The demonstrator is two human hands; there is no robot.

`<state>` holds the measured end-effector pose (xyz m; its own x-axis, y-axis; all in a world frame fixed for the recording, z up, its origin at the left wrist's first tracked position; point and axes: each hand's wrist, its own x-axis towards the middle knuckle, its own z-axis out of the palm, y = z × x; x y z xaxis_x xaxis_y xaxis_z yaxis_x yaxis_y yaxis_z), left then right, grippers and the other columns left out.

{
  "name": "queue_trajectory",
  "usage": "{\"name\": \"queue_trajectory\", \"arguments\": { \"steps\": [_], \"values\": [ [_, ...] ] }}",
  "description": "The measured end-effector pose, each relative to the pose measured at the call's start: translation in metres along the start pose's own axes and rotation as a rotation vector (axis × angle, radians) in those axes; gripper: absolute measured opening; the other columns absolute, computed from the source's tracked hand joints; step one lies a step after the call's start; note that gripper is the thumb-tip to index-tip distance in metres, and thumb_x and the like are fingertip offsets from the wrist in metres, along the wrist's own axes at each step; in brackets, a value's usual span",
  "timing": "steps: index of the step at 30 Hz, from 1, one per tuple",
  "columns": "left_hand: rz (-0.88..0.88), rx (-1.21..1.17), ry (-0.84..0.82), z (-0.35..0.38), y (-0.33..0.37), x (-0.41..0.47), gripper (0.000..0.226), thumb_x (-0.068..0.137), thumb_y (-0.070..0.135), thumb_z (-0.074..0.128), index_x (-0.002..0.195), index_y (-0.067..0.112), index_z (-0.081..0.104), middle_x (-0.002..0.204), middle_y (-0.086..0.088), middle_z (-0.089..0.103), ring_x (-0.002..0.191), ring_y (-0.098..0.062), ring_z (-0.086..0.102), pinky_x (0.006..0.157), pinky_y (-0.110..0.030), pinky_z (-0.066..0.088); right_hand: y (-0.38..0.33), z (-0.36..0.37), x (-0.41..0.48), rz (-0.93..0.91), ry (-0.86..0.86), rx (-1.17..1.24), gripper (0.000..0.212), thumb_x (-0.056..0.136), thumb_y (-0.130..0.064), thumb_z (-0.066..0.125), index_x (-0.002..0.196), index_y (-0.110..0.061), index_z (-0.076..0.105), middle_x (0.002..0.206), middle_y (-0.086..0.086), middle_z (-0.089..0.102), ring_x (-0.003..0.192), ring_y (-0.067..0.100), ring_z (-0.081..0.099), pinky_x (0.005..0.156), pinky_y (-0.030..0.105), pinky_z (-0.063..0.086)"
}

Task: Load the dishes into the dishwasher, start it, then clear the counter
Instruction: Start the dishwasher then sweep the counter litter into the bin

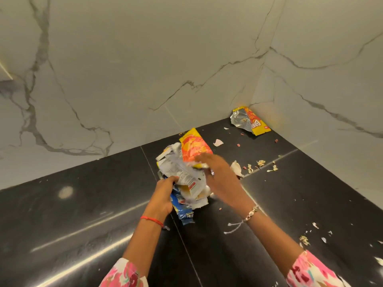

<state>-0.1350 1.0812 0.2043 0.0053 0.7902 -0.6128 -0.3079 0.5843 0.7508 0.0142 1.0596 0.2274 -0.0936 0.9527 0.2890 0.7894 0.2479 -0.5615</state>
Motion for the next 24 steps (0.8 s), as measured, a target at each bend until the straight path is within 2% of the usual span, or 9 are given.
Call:
{"name": "queue_trajectory", "arguments": {
  "steps": [5,7,9,12,15,16,18,21,24],
  "values": [
    [-0.029,-0.191,-0.181,0.029,0.002,0.0,0.022,0.095,0.025,0.047,0.101,0.012,0.065,0.07,-0.007,0.071,0.057,-0.019,0.068,0.056,-0.031,0.056,0.01,0.011,-0.012,-0.008,-0.215,-0.271,0.047,0.092,-0.02,0.04,0.139,-0.019,0.04,0.152,0.005,0.025,0.137,0.027,0.025,0.109,0.038,0.028],
    [-0.054,-0.206,-0.214,0.037,0.004,0.0,0.024,0.095,0.035,0.048,0.095,0.017,0.064,0.066,-0.006,0.071,0.055,-0.019,0.068,0.059,-0.031,0.054,0.015,0.013,-0.013,-0.002,-0.27,-0.274,0.053,0.089,-0.033,0.029,0.14,-0.018,0.037,0.153,0.006,0.022,0.139,0.028,0.021,0.111,0.039,0.024],
    [-0.049,-0.143,-0.196,0.046,0.006,0.005,0.018,0.093,0.026,0.053,0.1,0.012,0.064,0.069,-0.009,0.071,0.055,-0.02,0.068,0.061,-0.034,0.054,0.027,0.014,-0.007,-0.048,-0.306,-0.29,0.068,0.078,-0.04,0.016,0.137,-0.019,0.041,0.15,0.005,0.03,0.135,0.027,0.027,0.11,0.04,0.024],
    [-0.027,-0.04,-0.096,0.055,0.007,0.027,0.039,0.087,0.003,0.056,0.125,-0.003,0.051,0.088,-0.017,0.065,0.066,-0.026,0.065,0.056,-0.034,0.057,0.043,0.003,0.012,0.07,-0.247,0.135,0.06,0.069,-0.028,0.033,0.12,-0.017,0.063,0.135,0.003,0.053,0.125,0.014,0.046,0.108,0.031,0.032],
    [-0.031,-0.006,-0.046,0.062,0.011,0.053,0.04,0.09,-0.002,0.052,0.129,-0.005,0.045,0.112,-0.024,0.061,0.072,-0.026,0.059,0.063,-0.04,0.051,0.073,-0.017,0.045,0.236,0.11,0.576,0.047,0.063,-0.01,0.038,0.095,-0.009,0.073,0.113,0.006,0.066,0.099,0.013,0.062,0.087,0.025,0.049],
    [-0.033,0.007,-0.047,0.063,0.012,0.063,0.038,0.09,-0.001,0.052,0.128,-0.005,0.046,0.118,-0.025,0.058,0.073,-0.026,0.058,0.064,-0.04,0.051,0.091,-0.022,0.058,0.267,0.191,0.532,0.043,0.067,-0.007,0.04,0.097,-0.01,0.072,0.116,0.005,0.064,0.1,0.016,0.061,0.084,0.024,0.048],
    [-0.031,0.02,-0.056,0.066,0.015,0.08,0.036,0.09,0.0,0.053,0.125,-0.005,0.048,0.109,-0.025,0.062,0.072,-0.026,0.059,0.058,-0.04,0.054,0.136,-0.031,0.085,0.302,0.191,0.242,0.037,0.082,-0.008,0.048,0.115,-0.014,0.063,0.135,0.005,0.051,0.122,0.019,0.049,0.096,0.026,0.042],
    [-0.031,0.007,-0.09,0.075,0.022,0.101,0.03,0.09,0.001,0.053,0.12,-0.004,0.051,0.083,-0.015,0.062,0.064,-0.025,0.063,0.041,-0.029,0.054,0.207,-0.033,0.125,0.365,0.027,-0.213,0.057,0.09,-0.018,0.054,0.142,-0.014,0.033,0.153,0.012,0.02,0.142,0.028,0.018,0.114,0.041,0.024],
    [-0.055,0.016,-0.102,0.083,0.025,0.12,0.023,0.09,0.003,0.055,0.112,-0.003,0.055,0.077,-0.015,0.064,0.061,-0.025,0.064,0.04,-0.029,0.053,0.261,-0.032,0.155,0.476,-0.023,-0.379,0.075,0.092,-0.029,0.056,0.149,-0.013,0.01,0.156,0.016,0.007,0.143,0.035,0.005,0.116,0.049,0.017]
  ]
}}
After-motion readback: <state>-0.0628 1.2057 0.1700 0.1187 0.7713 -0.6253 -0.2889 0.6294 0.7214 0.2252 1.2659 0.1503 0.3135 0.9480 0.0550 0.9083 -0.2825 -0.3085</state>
